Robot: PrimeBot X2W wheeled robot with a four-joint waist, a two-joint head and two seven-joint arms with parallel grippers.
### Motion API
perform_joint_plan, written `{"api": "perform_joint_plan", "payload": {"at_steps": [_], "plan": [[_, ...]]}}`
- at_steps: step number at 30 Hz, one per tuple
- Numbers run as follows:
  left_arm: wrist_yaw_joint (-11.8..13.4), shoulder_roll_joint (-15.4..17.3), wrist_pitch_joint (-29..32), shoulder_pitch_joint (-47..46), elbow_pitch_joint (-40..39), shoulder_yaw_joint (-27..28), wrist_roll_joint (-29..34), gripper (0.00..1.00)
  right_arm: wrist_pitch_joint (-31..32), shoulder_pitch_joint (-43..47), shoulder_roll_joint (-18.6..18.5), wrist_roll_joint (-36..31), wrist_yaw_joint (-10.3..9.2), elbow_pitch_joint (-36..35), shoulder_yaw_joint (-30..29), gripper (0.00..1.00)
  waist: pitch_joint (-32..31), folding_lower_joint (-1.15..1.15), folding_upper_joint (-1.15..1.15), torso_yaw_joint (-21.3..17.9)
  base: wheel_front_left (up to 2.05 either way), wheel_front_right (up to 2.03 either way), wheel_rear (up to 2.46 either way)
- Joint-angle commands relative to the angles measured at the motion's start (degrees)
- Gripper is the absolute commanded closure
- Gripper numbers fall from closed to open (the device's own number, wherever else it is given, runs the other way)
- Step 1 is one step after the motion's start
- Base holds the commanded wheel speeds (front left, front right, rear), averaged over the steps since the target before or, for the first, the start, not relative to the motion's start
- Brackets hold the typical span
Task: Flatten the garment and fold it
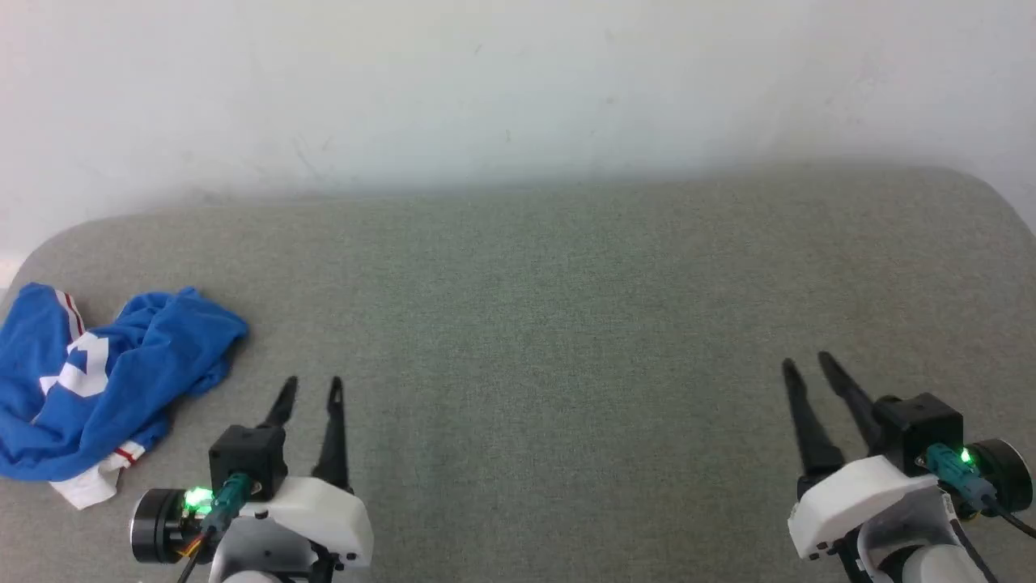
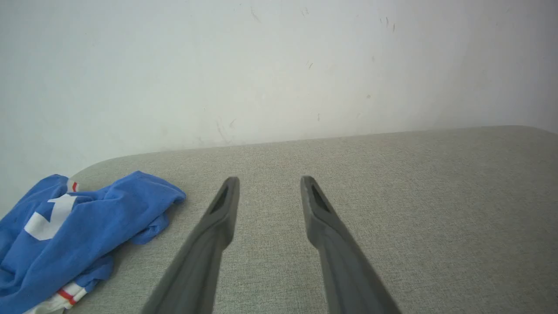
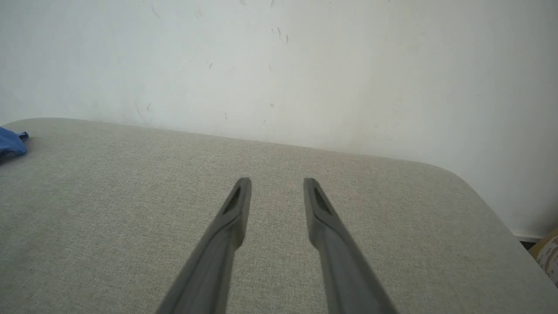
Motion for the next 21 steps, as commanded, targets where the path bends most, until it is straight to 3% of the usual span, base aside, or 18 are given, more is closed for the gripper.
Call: {"api": "perform_joint_plan", "payload": {"at_steps": [1,21], "plan": [[0.0,0.0,0.0,0.0,0.0,0.0,0.0,0.00,0.0,0.0,0.0,0.0,0.00,0.0,0.0,0.00,0.0,0.00,0.00,0.0,0.00,0.00,0.00],[0.3,0.0,-2.4,0.9,-0.5,-0.5,-1.4,0.00,-2.4,0.5,0.0,1.9,-0.02,0.8,-2.9,0.00,0.0,0.00,0.00,0.0,0.00,0.00,0.00]]}}
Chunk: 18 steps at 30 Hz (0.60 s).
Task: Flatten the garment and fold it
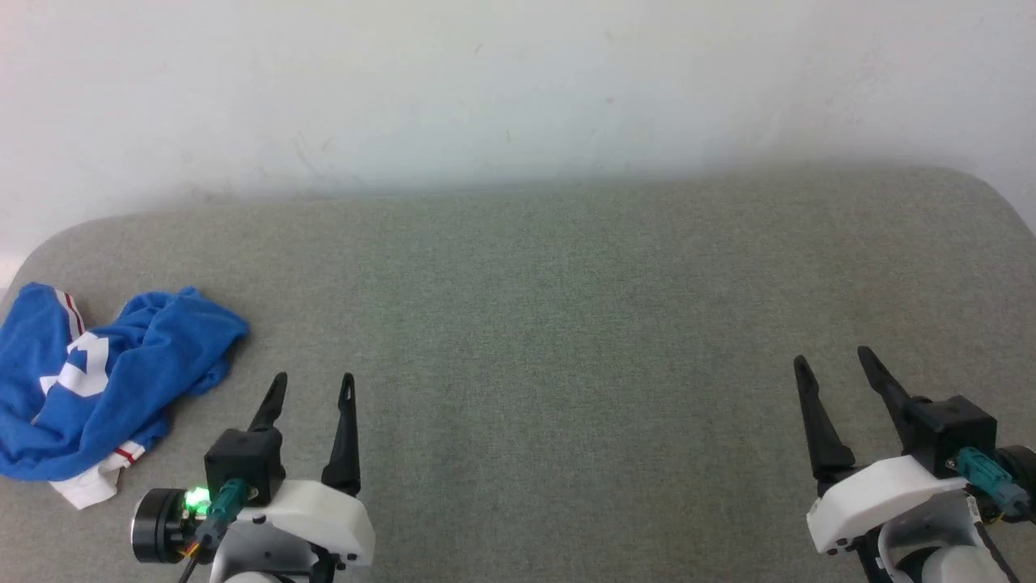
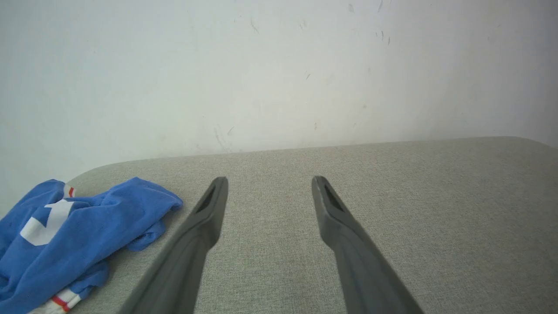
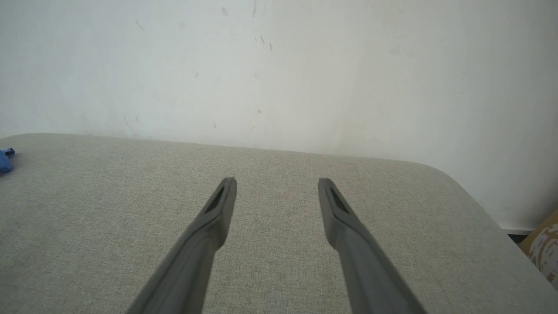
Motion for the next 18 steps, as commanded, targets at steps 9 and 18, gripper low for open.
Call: {"api": "perform_joint_plan", "payload": {"at_steps": [9,18], "plan": [[0.8,-0.1,-1.9,1.1,-0.6,-0.2,-1.0,0.00,-1.8,0.7,0.1,0.7,-0.03,0.3,-2.1,0.00,0.0,0.00,0.00,1.1,0.00,0.00,0.00],[1.4,-0.1,-3.0,1.3,-0.8,-0.5,-1.8,0.00,-2.9,0.7,0.1,0.3,-0.04,0.4,-2.6,0.00,0.4,0.00,0.00,3.3,0.00,0.00,0.00]]}}
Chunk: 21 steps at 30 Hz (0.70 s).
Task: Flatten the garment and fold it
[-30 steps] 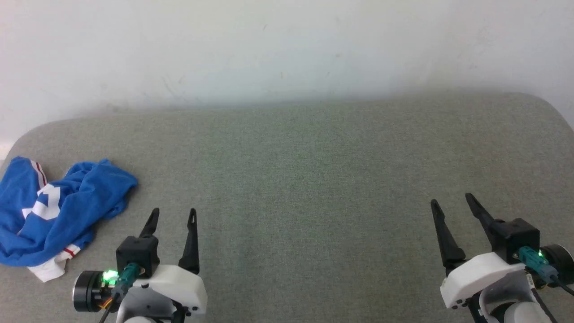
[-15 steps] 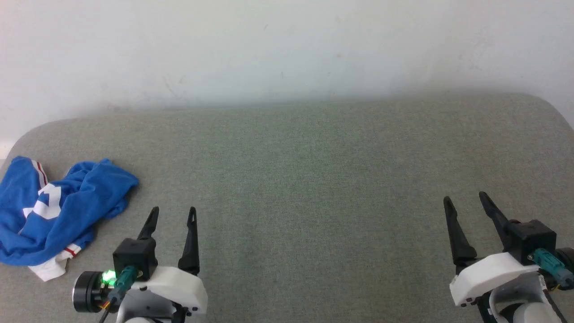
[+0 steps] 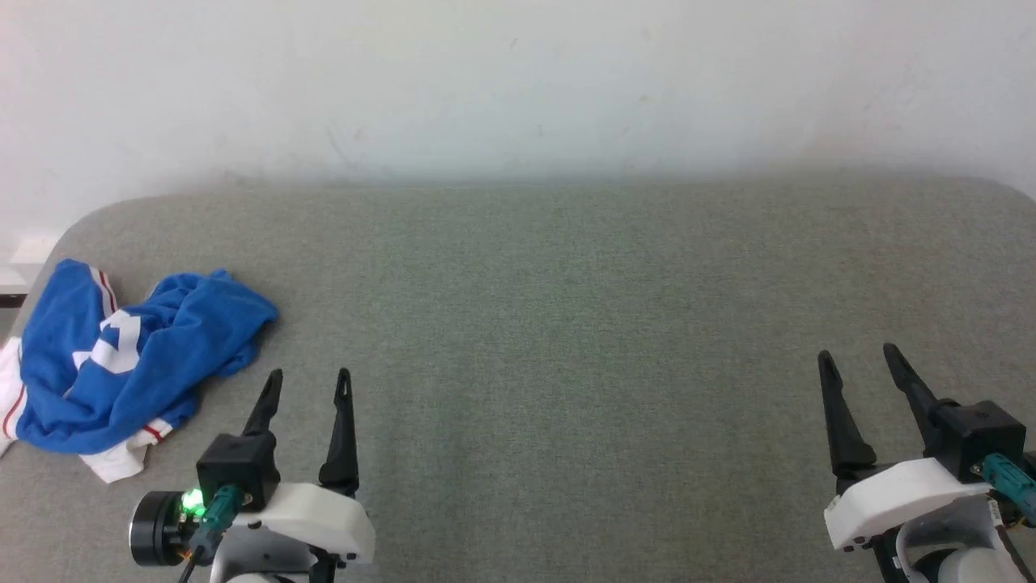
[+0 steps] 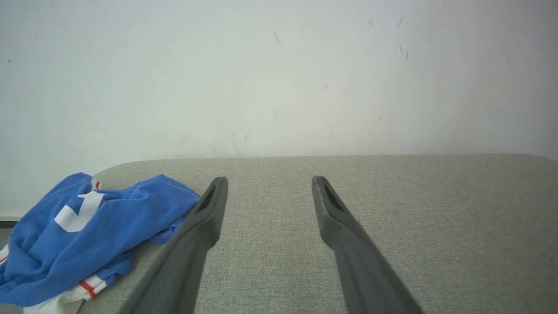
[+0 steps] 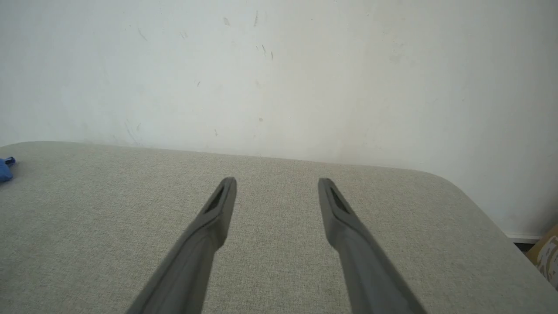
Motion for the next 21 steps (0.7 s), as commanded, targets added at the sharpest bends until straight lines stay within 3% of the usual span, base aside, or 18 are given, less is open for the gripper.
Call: {"api": "perform_joint_plan", "payload": {"at_steps": [1,21], "plan": [[0.5,-0.1,-0.8,1.0,-0.3,-0.2,-0.6,0.00,-0.7,0.5,0.1,0.0,-0.04,0.3,-0.2,0.00,0.1,0.00,0.00,0.8,0.00,0.00,0.00],[1.5,-0.2,-3.1,2.1,-0.3,-0.9,-2.4,0.00,-3.1,0.1,0.1,-0.3,-0.06,1.4,1.1,0.00,0.3,0.00,0.00,7.8,0.00,0.00,0.00]]}}
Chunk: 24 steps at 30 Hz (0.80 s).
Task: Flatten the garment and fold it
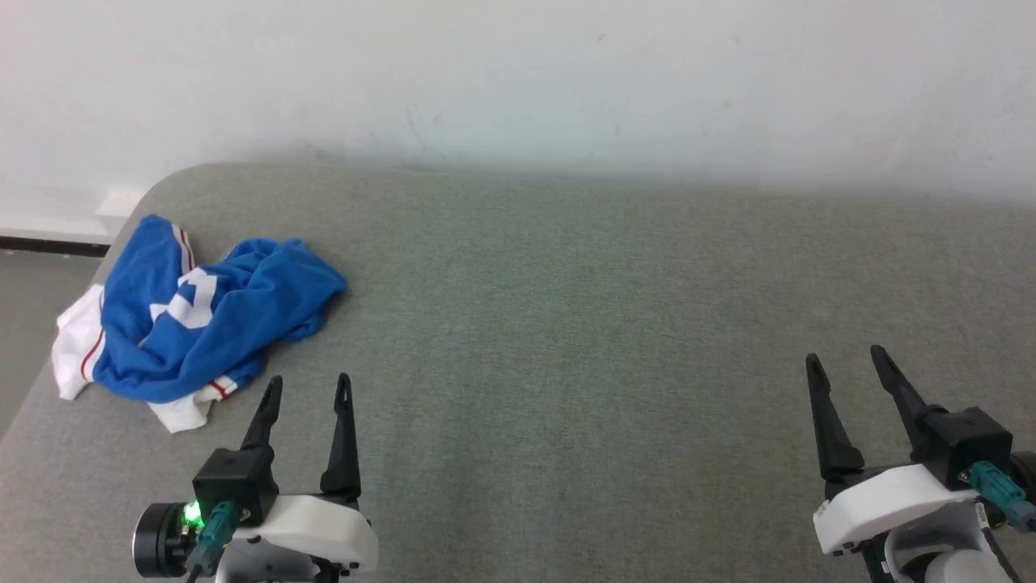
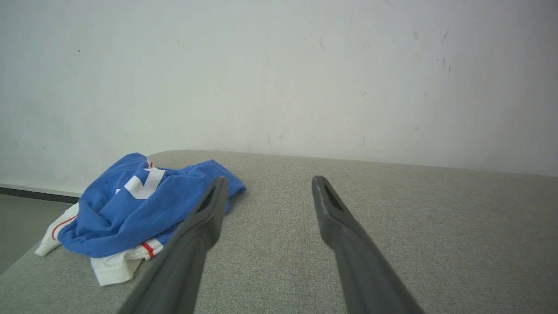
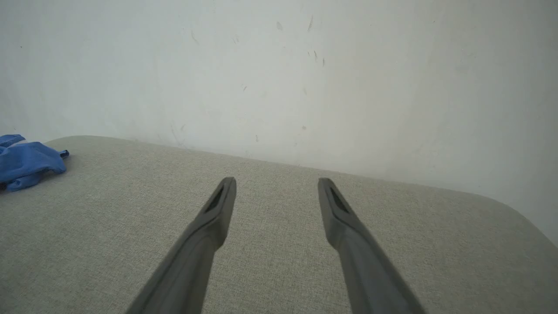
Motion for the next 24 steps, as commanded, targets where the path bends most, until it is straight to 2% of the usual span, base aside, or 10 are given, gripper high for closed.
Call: {"api": "perform_joint_plan", "payload": {"at_steps": [1,24], "plan": [[0.5,-0.2,-0.7,1.0,-0.1,-0.1,-0.7,0.00,-0.7,0.1,0.1,-0.2,-0.06,0.2,0.0,0.00,0.0,0.00,0.00,1.4,0.00,0.00,0.00],[1.7,-0.2,-3.4,2.2,-0.5,-1.2,-2.8,0.00,-3.2,-0.8,0.2,-0.7,-0.08,2.4,2.1,0.00,0.9,0.00,0.00,12.3,0.00,0.00,0.00]]}}
